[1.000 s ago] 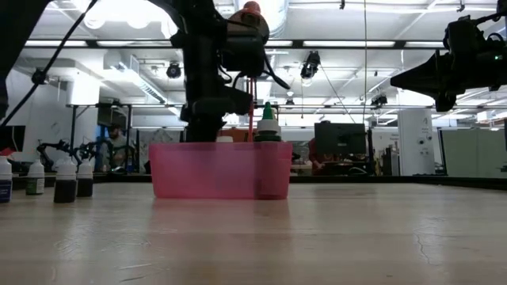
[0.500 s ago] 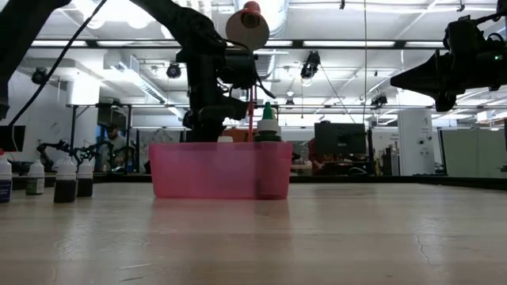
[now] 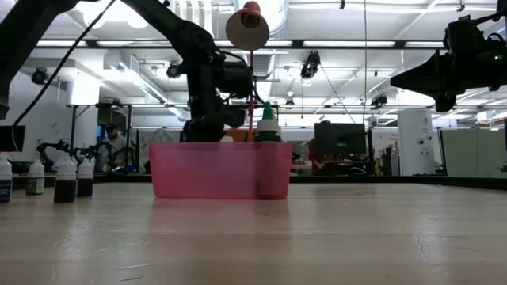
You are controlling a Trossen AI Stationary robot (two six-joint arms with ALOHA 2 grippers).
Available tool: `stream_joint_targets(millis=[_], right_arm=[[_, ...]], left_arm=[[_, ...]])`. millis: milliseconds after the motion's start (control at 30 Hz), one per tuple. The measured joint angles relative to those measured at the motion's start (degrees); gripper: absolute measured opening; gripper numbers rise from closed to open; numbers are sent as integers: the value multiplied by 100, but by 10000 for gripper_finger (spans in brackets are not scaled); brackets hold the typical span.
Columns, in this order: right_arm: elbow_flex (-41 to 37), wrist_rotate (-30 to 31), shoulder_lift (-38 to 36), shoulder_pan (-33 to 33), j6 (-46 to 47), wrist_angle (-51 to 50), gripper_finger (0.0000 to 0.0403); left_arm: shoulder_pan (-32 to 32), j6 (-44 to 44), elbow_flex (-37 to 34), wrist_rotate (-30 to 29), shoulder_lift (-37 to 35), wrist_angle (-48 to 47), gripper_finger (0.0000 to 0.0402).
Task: Pick & Place food coloring
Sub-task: Put the small orange food coloring bottle into the pink bin
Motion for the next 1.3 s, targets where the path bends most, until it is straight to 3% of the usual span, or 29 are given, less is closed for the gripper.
stream_joint_targets(millis=[567,1300], right_arm=[[-1,0,0,2,0,1,9],[1,0,0,4,0,2,9]], left_arm=[[-88,-35,-22,-182,281,338,40],[-97,-357,-46,-146,143,-118,72]])
